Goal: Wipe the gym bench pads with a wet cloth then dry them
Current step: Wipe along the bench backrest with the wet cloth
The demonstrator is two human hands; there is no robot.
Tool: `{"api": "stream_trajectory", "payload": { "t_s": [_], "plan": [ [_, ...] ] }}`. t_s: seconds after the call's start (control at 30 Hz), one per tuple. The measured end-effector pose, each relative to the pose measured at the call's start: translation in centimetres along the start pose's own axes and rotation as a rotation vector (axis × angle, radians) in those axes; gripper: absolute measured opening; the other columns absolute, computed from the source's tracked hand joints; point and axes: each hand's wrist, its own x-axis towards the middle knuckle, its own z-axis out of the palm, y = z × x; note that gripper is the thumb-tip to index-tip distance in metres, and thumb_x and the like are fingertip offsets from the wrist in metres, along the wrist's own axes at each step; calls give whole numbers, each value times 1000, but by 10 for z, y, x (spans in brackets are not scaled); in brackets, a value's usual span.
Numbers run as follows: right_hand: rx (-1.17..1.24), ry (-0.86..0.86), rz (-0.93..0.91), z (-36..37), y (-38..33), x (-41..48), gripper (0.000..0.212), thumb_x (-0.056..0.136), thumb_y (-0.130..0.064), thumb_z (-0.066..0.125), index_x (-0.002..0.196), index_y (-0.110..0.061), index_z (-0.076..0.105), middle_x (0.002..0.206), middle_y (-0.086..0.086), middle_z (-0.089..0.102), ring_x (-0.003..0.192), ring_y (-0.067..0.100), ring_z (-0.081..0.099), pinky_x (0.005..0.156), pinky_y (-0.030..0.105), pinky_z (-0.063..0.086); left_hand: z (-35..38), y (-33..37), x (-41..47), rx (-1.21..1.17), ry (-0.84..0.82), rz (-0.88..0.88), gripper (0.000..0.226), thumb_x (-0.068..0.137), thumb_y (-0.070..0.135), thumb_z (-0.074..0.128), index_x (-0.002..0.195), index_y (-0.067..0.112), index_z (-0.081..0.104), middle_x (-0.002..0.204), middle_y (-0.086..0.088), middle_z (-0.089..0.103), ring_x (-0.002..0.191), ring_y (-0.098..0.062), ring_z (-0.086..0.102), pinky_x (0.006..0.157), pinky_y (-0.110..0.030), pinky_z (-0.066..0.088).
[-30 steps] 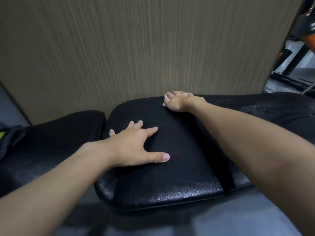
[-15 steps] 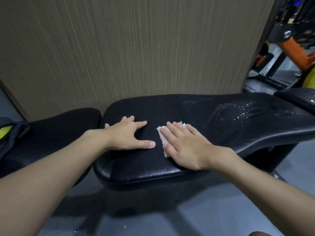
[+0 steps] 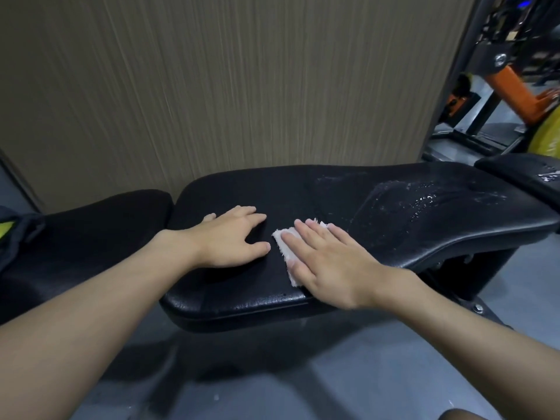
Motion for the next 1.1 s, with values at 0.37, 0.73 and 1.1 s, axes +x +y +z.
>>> {"api": "stream_trajectory", "payload": {
  "t_s": [0.37,0.73,1.1],
  "plan": [
    [98,-59,125,-6,64,138,62,100,-49,15,158,-28,8,166,5,0,152,22,-5,122,48,-2,-10,37,5,157,-40,-127,85,82,81,35,151,32,26,158,-2,28,143,-24,30,110,-50,35],
    [139,-64,236,-20,101,207,59,98,-48,21,153,-26,25,160,6,25,150,24,13,121,47,6,-3,34,12,101,-38,-173,95,73,89,33,154,44,12,164,0,12,150,-25,15,115,-54,26],
    [46,2,81,2,58,86,66,92,-51,4,152,-28,15,163,6,14,151,24,6,120,51,7,-3,34,12,147,30,-100,81,86,77,34,153,33,24,156,-4,27,146,-22,22,112,-54,29]
  ]
}}
